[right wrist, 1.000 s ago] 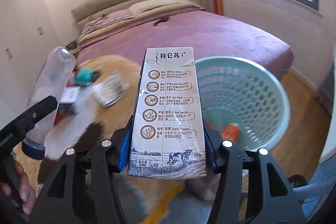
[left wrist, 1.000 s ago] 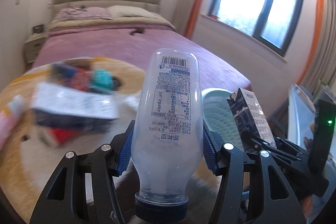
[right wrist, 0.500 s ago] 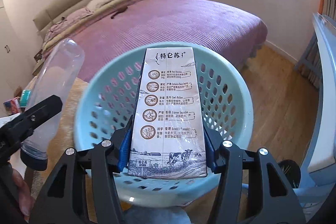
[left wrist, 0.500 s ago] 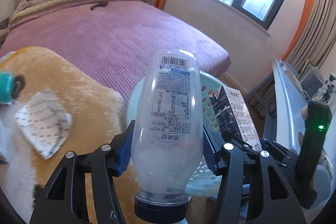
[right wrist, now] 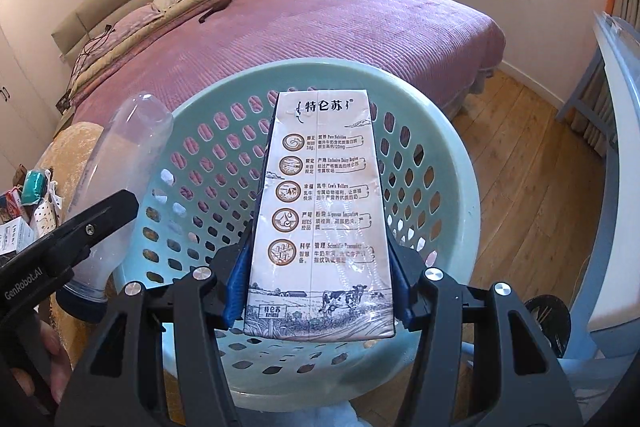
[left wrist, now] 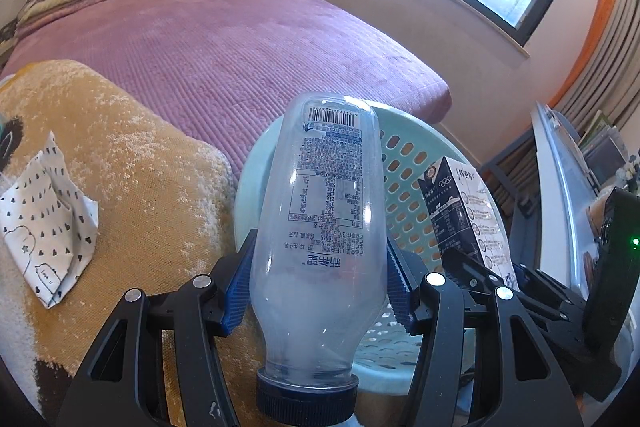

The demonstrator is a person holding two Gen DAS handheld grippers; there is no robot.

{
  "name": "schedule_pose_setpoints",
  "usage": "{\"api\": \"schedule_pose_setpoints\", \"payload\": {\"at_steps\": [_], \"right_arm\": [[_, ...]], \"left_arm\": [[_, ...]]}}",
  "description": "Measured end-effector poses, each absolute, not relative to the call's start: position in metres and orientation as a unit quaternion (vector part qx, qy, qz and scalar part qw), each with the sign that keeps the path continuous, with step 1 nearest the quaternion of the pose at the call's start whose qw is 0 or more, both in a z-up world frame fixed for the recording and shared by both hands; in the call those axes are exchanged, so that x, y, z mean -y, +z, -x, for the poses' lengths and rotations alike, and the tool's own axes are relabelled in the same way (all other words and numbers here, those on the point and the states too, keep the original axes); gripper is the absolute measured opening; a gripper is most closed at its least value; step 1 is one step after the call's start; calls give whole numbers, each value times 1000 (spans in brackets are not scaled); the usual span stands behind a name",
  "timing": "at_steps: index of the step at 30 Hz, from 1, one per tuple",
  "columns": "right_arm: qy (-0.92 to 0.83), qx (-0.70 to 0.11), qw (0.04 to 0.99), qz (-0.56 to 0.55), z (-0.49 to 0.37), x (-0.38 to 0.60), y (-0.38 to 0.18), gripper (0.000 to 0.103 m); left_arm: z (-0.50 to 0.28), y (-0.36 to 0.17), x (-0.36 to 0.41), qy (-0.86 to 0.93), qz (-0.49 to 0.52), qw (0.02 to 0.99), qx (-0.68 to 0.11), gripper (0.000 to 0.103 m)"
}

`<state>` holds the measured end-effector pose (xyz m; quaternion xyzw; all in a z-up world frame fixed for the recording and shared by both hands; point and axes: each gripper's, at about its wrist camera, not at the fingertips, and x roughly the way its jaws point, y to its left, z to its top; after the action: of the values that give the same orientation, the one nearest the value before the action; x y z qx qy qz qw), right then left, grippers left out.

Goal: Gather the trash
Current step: 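Carry the bottle and carton over the blue basket and open both tools, then move both tools back over the rug toward the pink bottle and carton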

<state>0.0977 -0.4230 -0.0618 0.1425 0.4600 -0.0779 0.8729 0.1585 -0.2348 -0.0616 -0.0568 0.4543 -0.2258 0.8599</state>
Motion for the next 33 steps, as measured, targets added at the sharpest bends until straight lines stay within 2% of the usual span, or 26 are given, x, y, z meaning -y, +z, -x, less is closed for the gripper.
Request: {"api": "schedule_pose_setpoints", "payload": {"at_steps": [8,10,13,16,28,30,32,33], "right_arm": [[-75,-466,869,-148,-100,427,-63,55],[-72,-469,867,-151,-99,427,-64,55],[-73,-465,868,-158,-97,430,-62,63],[-74,-459,871,-156,-93,429,-58,64],[-43,-386,915,-108,-56,379,1,67],[-34,-368,924,-98,-50,363,15,70],[-12,-352,931,-94,-44,349,25,80],[-5,-343,935,-89,-41,339,30,80]], "left_arm": [[-166,-63,244,-219,65,857,-463,55],[-166,-62,239,-219,71,856,-463,61],[-161,-56,233,-224,80,859,-454,64],[-153,-46,227,-233,82,865,-437,70],[-86,18,163,-230,81,910,-336,78],[-75,28,146,-220,78,919,-319,80],[-63,35,129,-208,76,927,-303,80],[-56,39,118,-200,78,931,-295,81]]}}
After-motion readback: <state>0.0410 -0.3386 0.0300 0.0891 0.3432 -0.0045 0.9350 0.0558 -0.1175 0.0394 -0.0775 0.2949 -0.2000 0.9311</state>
